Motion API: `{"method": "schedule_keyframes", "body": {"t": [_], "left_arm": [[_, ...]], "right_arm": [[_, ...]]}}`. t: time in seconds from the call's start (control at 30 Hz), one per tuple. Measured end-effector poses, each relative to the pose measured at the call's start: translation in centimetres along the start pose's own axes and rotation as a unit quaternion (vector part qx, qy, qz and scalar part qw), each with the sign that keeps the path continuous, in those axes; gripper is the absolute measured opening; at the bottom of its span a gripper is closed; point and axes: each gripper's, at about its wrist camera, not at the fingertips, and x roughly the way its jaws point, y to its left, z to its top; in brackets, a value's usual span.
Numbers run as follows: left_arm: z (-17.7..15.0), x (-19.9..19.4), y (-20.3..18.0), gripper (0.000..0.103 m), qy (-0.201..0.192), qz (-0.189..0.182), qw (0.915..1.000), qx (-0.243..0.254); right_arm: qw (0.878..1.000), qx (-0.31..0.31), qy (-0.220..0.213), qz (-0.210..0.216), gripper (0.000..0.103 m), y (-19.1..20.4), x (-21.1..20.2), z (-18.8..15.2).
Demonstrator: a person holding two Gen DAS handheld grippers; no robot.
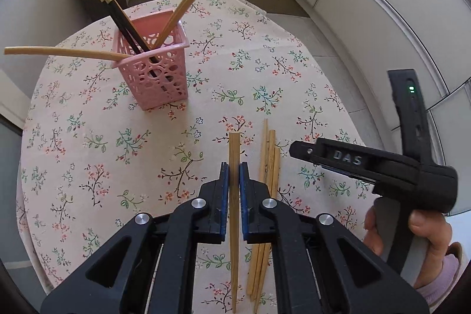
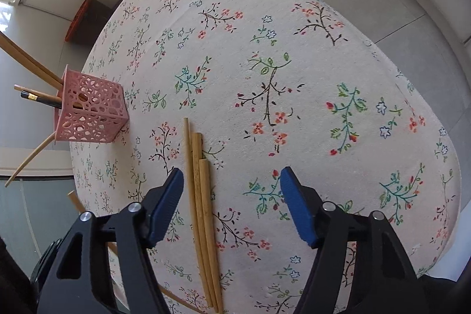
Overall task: Organize utensils
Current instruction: 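Grasp another wooden chopstick with the right gripper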
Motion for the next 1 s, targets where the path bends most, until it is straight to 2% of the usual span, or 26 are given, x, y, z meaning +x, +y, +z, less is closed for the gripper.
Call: {"method": "schedule_keyframes", "body": {"t": [0.13, 0.27, 0.37, 0.53, 0.63, 0.87, 1.0], "left_arm": [[-0.2, -1.0, 0.9, 0.006, -0.011, -0.004, 0.9999, -0.006], [-0.2, -1.2, 1.7, 0.006, -0.013, -0.005, 0.9998, -0.017], [-0.3, -1.3, 2.5, 0.007, -0.014, -0.005, 0.9997, -0.019], [-0.4, -1.6, 3.4, 0.007, -0.017, -0.006, 0.9996, -0.024], [-0.3, -1.4, 3.4, 0.007, -0.016, -0.004, 0.9996, -0.025], [-0.5, -1.6, 3.8, 0.007, -0.016, -0.002, 0.9994, -0.03], [-0.5, -1.6, 3.8, 0.007, -0.016, -0.003, 0.9994, -0.031]], "right_arm": [[0.999, -0.011, 0.01, -0.029, 0.064, 0.9, 1.4, -0.3], [0.998, -0.028, -0.008, -0.059, 0.063, 2.0, 1.7, -0.3], [0.995, -0.043, -0.017, -0.092, 0.051, 2.6, 1.8, -0.5], [0.994, -0.043, -0.015, -0.096, 0.048, 2.4, 1.7, -0.5], [0.994, -0.044, -0.016, -0.098, 0.051, 2.7, 1.8, -0.7], [0.997, -0.016, 0.0, -0.075, 0.051, 2.5, 2.1, -0.1], [0.997, -0.022, 0.006, -0.074, 0.051, 2.4, 2.1, -0.2]]}}
